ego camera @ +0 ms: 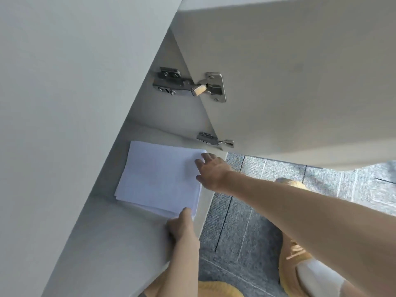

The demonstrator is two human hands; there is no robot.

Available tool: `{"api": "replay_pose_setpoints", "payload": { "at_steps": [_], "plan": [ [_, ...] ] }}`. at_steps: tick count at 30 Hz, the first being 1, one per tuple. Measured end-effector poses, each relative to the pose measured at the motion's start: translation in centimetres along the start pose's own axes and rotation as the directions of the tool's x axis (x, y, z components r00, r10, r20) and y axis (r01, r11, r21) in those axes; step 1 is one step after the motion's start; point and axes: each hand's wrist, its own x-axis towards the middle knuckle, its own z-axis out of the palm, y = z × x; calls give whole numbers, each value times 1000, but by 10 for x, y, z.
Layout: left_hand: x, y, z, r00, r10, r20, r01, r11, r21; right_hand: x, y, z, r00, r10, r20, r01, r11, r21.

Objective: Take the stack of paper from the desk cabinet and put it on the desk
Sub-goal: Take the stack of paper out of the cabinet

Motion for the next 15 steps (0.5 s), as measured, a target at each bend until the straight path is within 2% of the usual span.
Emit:
{"api": "replay_pose_setpoints", "payload": {
  "at_steps": [4, 7, 11, 15],
  "plan": [
    [11, 5, 14, 993, 20, -118, -15, 999, 43, 26, -3, 7, 999, -11, -34, 9, 998, -56],
    [18, 7, 20, 991, -15, -130, 11, 999, -35, 42, -6, 8, 998, 0, -63, -6, 995, -97],
    [25, 4, 22, 984, -59, -168, 31, 986, -161, 60, -7, 9, 995, 12, -96, -11, 1000, 18],
    [24, 5, 20, 989, -73, -128, 38, 966, -257, 64, -4, 2, 994, 98, -42, -94, 991, 95]
  ]
}}
